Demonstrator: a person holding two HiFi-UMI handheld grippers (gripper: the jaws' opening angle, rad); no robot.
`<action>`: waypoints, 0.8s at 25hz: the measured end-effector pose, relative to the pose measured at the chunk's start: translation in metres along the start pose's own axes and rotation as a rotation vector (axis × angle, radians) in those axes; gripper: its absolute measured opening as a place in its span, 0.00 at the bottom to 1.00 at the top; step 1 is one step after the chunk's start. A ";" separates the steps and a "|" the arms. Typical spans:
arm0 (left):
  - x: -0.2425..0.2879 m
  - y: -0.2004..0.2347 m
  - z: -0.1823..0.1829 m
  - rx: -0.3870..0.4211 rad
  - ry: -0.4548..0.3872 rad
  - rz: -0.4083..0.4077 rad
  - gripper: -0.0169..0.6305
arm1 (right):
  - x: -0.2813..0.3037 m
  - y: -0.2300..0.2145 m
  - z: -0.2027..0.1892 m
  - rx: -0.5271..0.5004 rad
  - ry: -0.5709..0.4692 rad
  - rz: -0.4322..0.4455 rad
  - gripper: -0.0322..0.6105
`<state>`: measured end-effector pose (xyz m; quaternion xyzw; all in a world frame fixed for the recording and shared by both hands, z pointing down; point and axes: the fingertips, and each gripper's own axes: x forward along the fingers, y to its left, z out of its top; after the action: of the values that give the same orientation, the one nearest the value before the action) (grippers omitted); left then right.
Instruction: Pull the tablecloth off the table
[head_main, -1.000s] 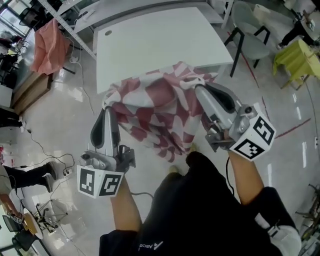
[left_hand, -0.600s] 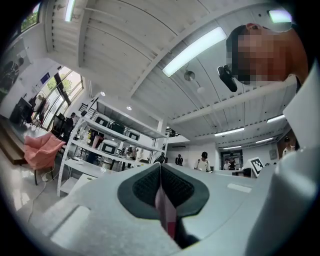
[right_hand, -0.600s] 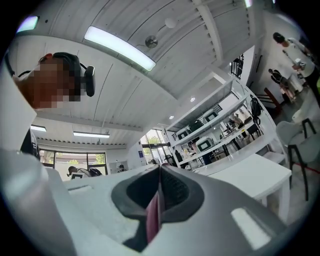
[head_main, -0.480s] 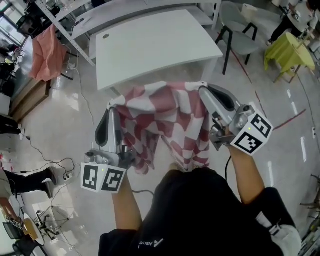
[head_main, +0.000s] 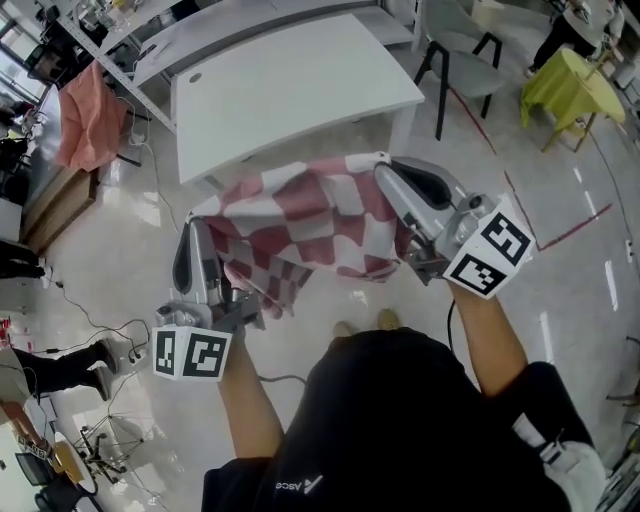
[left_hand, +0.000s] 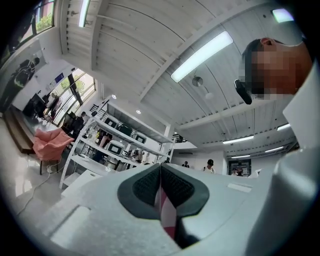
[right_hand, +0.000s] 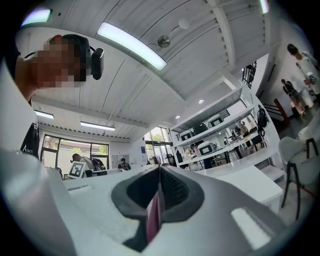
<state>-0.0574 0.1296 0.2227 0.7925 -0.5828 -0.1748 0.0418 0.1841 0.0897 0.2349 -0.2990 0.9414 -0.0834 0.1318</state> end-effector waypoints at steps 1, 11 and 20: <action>-0.001 0.000 0.002 0.002 0.002 0.000 0.04 | 0.000 0.002 0.001 -0.007 0.000 -0.002 0.06; 0.003 -0.010 0.008 0.006 0.008 -0.019 0.04 | -0.009 -0.003 0.003 -0.033 0.015 -0.047 0.06; 0.008 -0.018 0.007 0.012 0.012 -0.030 0.04 | -0.014 -0.009 0.004 -0.033 0.018 -0.055 0.06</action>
<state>-0.0415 0.1282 0.2095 0.8023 -0.5718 -0.1671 0.0377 0.2011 0.0907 0.2364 -0.3263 0.9352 -0.0742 0.1161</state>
